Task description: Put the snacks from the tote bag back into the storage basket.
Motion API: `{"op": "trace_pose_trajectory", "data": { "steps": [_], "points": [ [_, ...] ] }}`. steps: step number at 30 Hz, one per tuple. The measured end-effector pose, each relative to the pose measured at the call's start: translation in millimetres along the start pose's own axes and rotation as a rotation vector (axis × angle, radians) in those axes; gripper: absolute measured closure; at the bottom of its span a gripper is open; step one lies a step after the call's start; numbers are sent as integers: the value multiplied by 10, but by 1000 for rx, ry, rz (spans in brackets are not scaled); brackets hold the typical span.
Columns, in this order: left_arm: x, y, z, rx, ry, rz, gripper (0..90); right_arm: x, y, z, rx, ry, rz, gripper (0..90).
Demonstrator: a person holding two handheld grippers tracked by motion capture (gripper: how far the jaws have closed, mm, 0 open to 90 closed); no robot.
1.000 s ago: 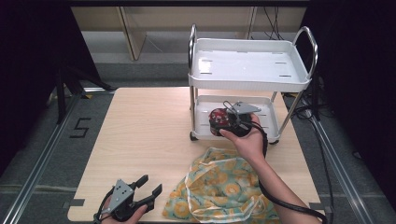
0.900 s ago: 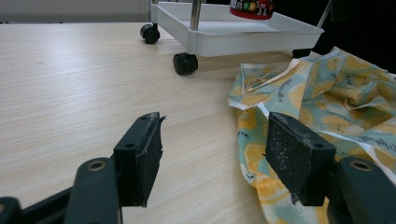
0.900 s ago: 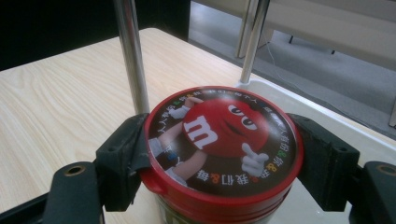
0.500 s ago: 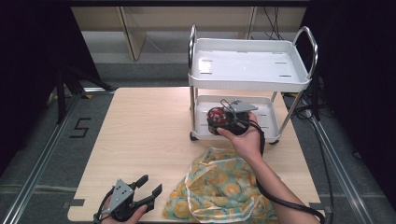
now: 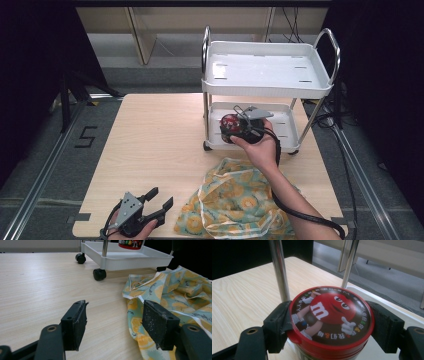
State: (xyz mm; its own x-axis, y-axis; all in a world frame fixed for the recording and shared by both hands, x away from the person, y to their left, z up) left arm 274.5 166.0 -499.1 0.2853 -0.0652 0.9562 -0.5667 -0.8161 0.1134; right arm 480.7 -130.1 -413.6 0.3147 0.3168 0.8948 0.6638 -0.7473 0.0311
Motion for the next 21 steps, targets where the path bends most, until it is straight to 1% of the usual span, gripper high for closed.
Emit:
{"op": "trace_pose_trajectory", "data": {
  "steps": [1, 3, 4, 5, 6, 9, 10, 11, 12, 14, 15, 16, 17, 18, 19, 20, 21],
  "points": [
    [0, 0, 0, 0, 0, 0, 358, 0, 6, -1, -6, -8, -5, 268],
    [1, -2, 5, -7, 7, 1, 358, 1, 7, 4, -6, -7, -5, 268],
    [0, -1, 4, -5, 5, -1, 358, 2, 4, 10, -10, -9, 10, 268],
    [-7, 9, -11, 14, -16, -16, 358, 2, 5, 16, -15, -10, 13, 268],
    [-6, 10, -12, 14, -16, -16, 358, 6, 8, 22, -8, -6, 9, 268],
    [-4, 10, -12, 13, -15, -15, 358, 8, -13, 30, -12, -6, 34, 268],
    [-5, 11, -11, 13, -15, -17, 358, 14, 8, 46, -5, -4, 6, 268],
    [-5, 9, -10, 12, -14, -16, 358, 15, 1, 48, 0, -4, 16, 268],
    [-5, 9, -10, 12, -14, -16, 358, 20, -2, 51, -10, -12, 14, 268],
    [-5, 10, -11, 11, -13, -16, 358, 26, 1, 74, -11, -4, 15, 268],
    [-2, 0, -12, 8, -15, 1, 358, 26, 1, 74, -11, -4, 15, 268],
    [3, -4, 10, -13, 10, 7, 358, 28, 7, 85, -14, -10, 3, 268],
    [-1, 1, 1, -3, 2, -2, 358, 30, 3, 79, -13, -12, 8, 268],
    [0, -3, 6, -10, 7, 2, 358, 31, -7, 82, -12, -12, 19, 268],
    [0, -2, 5, -9, 6, 1, 358, 29, 7, 100, -21, -11, -1, 268],
    [-5, 9, -9, 8, -10, -14, 358, 21, -2, 106, -23, -16, 14, 268],
    [-6, 11, -13, 12, -15, -16, 359, 22, -4, 101, -15, -15, 19, 268]
  ]
}}
Point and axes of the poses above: each handheld gripper's, and its own axes: z roughly forward along the jaws, x roughly out of its top, y roughly to its right, the point moved 3 cm from there along z, roughly forward along the jaws, and after that the axes turned 1 degree about z, right-handed, at the moved point
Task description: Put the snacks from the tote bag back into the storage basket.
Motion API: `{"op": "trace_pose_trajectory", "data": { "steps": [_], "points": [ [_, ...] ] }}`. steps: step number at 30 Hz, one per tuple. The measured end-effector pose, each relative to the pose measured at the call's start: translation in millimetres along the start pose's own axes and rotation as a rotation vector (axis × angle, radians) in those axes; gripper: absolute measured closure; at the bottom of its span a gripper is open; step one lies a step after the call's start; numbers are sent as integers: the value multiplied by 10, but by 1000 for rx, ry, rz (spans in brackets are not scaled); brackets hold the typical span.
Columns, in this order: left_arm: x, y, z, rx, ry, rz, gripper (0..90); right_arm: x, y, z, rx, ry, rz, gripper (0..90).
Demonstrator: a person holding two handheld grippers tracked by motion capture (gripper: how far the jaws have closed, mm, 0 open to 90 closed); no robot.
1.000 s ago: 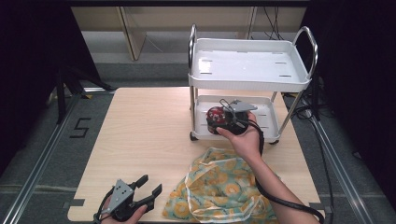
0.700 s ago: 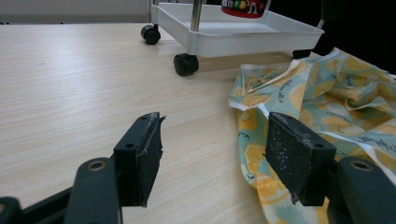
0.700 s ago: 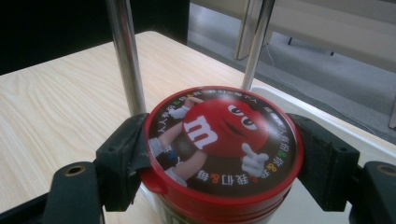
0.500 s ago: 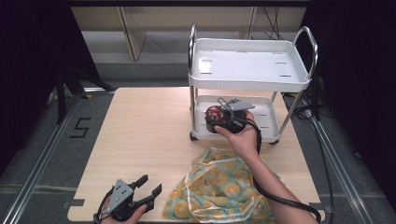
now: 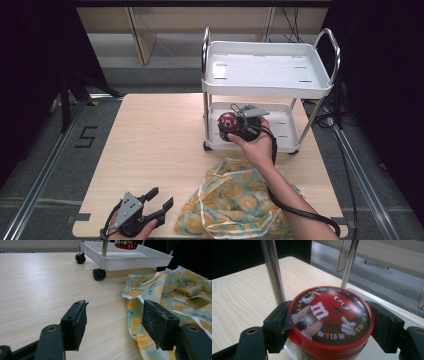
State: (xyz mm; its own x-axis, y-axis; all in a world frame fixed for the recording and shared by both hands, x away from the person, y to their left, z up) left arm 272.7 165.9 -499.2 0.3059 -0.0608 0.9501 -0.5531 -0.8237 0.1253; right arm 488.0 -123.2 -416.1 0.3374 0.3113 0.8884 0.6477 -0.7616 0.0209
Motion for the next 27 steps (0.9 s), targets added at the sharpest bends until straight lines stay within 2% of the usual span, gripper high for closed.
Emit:
{"op": "trace_pose_trajectory", "data": {
  "steps": [1, 3, 6, 7, 8, 11, 12, 13, 18, 20, 21, 23, 24, 27],
  "points": [
    [8, -12, 22, -23, 24, 20, 358, -2, 13, 8, -5, 3, -13, 268],
    [6, -8, 22, -21, 24, 14, 358, -7, 12, 11, 2, 1, 1, 268],
    [0, 1, 3, -2, 2, 2, 359, -12, 23, 17, 0, -3, -5, 268],
    [0, 0, 5, -2, 3, 3, 359, -21, 39, 38, -22, -4, -7, 268],
    [-1, 0, 3, -1, 1, 1, 359, -15, 61, 52, -33, 8, -37, 268],
    [0, -2, 2, -2, 2, 2, 359, -11, 67, 48, -33, 14, -26, 268],
    [-1, -2, 0, 0, 0, 2, 359, -6, 78, 57, -27, 14, -48, 268],
    [1, -5, 1, -3, 2, 6, 359, -12, 66, 58, -30, 9, -26, 268],
    [7, -14, 19, -21, 22, 18, 359, -23, 54, 99, -28, 5, -18, 268],
    [7, -14, 18, -21, 22, 20, 359, -22, 64, 111, -33, 8, -33, 268],
    [7, -15, 18, -21, 22, 19, 359, -25, 48, 119, -32, 6, -8, 268],
    [5, -14, 17, -20, 21, 15, 359, -27, 44, 128, -30, 5, -3, 268],
    [6, -15, 18, -21, 21, 18, 359, -23, 61, 141, -23, 5, -24, 268],
    [7, -14, 17, -21, 22, 21, 359, -17, 73, 167, -25, 0, -43, 268]
  ]
}}
Point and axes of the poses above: each handheld gripper's, and its own axes: z roughly forward along the jaws, x roughly out of its top, y roughly to its right, the point moved 3 cm from there along z, roughly forward along the jaws, and after that the axes turned 1 degree about z, right-handed, at the moved point
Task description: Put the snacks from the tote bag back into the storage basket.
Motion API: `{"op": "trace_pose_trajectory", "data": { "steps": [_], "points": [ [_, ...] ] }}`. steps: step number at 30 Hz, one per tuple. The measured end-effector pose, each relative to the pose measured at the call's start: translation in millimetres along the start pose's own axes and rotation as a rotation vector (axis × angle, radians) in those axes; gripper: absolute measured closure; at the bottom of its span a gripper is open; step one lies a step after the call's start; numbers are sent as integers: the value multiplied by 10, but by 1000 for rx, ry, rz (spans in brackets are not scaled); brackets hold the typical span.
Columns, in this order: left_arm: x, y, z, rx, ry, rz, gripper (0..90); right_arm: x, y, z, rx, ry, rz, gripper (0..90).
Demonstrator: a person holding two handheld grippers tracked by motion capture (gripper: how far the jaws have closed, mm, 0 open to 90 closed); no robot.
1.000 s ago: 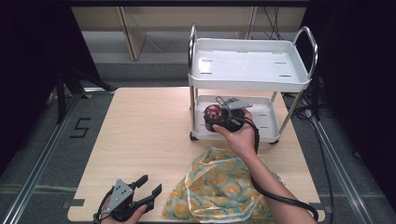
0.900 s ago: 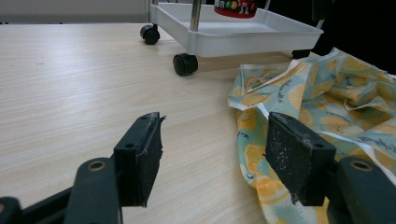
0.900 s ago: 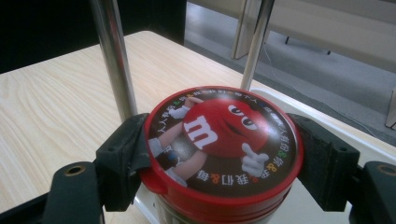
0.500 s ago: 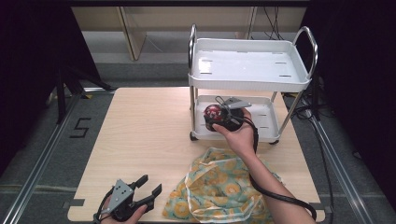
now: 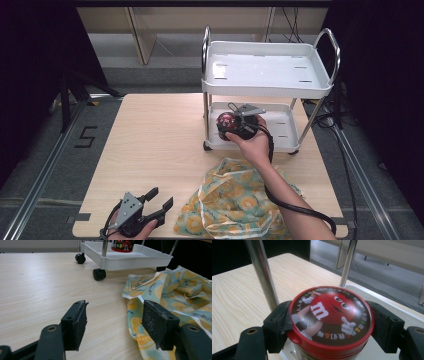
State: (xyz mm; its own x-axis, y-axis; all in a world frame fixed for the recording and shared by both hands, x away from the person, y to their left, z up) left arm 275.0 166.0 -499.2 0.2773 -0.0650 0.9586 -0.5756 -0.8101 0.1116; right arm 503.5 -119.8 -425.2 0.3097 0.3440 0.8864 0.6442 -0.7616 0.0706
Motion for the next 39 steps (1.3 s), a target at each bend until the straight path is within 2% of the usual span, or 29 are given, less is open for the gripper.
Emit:
{"op": "trace_pose_trajectory", "data": {
  "steps": [3, 4, 6, 8, 10, 13, 16, 17, 18, 23, 24, 25, 26, 28, 29, 33, 35, 39],
  "points": [
    [1, -2, -1, -1, 1, 1, 359, -11, -4, 43, -3, -9, 28, 268],
    [1, -3, -2, -1, 1, 0, 359, -12, 10, 53, -13, -9, 15, 268],
    [1, -5, -2, -2, 1, 1, 359, -17, 25, 82, -4, 1, 1, 268],
    [0, -5, -2, -2, 0, 1, 359, -31, 11, 90, -9, -13, 24, 268],
    [0, -4, -2, -2, 0, -1, 359, -35, 14, 108, -11, -18, 11, 268],
    [0, -2, -1, -3, -1, 1, 359, -44, 8, 137, -9, -21, 15, 268],
    [-1, -3, -3, -3, 0, 2, 359, -54, 16, 188, -2, -16, -7, 268],
    [-1, -4, -3, -3, 0, 1, 359, -59, 15, 195, -4, -18, -5, 268],
    [-1, -4, -3, -2, -1, 0, 359, -71, -2, 193, -5, -28, 23, 268],
    [2, 1, -8, -2, -3, 5, 359, -99, -3, 233, -7, -36, 26, 268],
    [-3, 7, -17, 6, -14, -4, 359, -112, 2, 262, -1, -41, 16, 268],
    [1, -1, 0, -7, 3, 6, 359, -119, -2, 261, -5, -48, 29, 267],
    [0, -1, -1, -5, 0, 3, 359, -124, -10, 258, 0, -52, 48, 268],
    [0, -2, 0, -6, 1, 4, 359, -130, -3, 264, -1, -57, 39, 268],
    [-2, 0, -1, -6, 0, 3, 359, -134, -9, 270, -2, -59, 54, 267],
    [-7, 13, -19, 8, -18, -11, 359, -152, -9, 293, 2, -67, 57, 267],
    [-3, 4, -6, -3, -6, 4, 359, -165, -6, 304, -2, -68, 60, 267],
    [-2, 4, 1, -7, 0, 3, 359, -193, -2, 325, -1, -79, 59, 267]
  ]
}}
Point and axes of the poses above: each handheld gripper's, and its own axes: z roughly forward along the jaws, x roughly out of its top, y roughly to its right, the point moved 3 cm from there along z, roughly forward along the jaws, and after that the axes turned 1 degree about z, right-handed, at the moved point
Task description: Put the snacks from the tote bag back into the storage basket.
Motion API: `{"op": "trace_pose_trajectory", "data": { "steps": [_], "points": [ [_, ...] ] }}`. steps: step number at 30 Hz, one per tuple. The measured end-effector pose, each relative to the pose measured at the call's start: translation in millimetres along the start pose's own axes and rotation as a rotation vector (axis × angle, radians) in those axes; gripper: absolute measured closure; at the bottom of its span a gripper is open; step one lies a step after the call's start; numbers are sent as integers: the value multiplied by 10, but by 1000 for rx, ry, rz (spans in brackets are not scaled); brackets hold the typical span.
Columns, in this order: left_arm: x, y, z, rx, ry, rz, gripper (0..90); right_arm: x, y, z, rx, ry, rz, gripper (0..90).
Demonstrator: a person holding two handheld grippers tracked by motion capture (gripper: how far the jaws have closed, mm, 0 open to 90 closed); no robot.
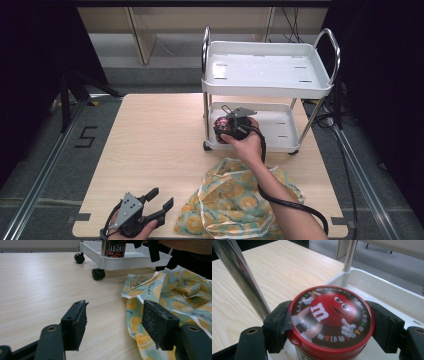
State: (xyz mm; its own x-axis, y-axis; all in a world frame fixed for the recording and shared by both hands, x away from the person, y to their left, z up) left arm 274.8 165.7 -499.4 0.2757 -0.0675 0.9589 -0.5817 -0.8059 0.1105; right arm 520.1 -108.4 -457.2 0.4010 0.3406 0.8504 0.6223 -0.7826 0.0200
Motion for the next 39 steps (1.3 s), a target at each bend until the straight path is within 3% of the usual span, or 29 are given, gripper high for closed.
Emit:
{"op": "trace_pose_trajectory", "data": {
  "steps": [4, 7, 11, 12, 13, 15, 17, 18, 19, 24, 28, 33, 39],
  "points": [
    [-6, 11, -21, 14, -20, -15, 359, -19, 1, 28, -3, -3, -2, 267],
    [-2, -2, -1, -2, -1, 1, 359, -34, -4, 40, -4, -4, 0, 267],
    [0, 1, -8, 4, -8, 0, 359, -45, -4, 50, -6, -5, 0, 267],
    [-5, 12, -21, 15, -20, -17, 359, -45, 0, 54, -10, -4, 3, 266],
    [0, 1, 2, -3, 0, 1, 360, -45, 1, 56, -8, -4, 3, 266],
    [-2, 2, 1, -2, -2, -2, 359, -46, 1, 59, -10, -4, 2, 266],
    [-4, 5, -19, 14, -25, 0, 359, -49, -2, 67, -10, -5, 2, 266],
    [0, 0, -3, -5, -5, 7, 359, -49, -2, 67, -10, -5, 2, 266],
    [-7, 16, -23, 14, -21, -19, 359, -49, -1, 68, -10, -5, 2, 266],
    [-1, 2, 0, -4, -1, 2, 359, -50, -4, 65, -3, -8, -4, 265],
    [-8, 18, -21, 16, -26, -16, 359, -68, -3, 46, 0, -11, 5, 262],
    [-11, 24, -19, 18, -30, -21, 358, -83, -2, 16, 2, -23, 23, 214],
    [-9, 17, -14, 15, -24, -16, 358, -73, -20, -61, -12, -3, 10, 180]
  ]
}}
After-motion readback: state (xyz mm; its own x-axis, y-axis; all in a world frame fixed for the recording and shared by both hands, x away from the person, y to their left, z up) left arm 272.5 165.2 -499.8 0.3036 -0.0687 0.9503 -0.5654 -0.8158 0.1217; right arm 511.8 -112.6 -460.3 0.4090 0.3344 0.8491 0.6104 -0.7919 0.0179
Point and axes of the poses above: each handheld gripper's, and its own axes: z roughly forward along the jaws, x roughly out of its top, y roughly to its right, the point moved 3 cm from there along z, roughly forward along the jaws, and after that the axes turned 1 degree about z, right-handed, at the moved point
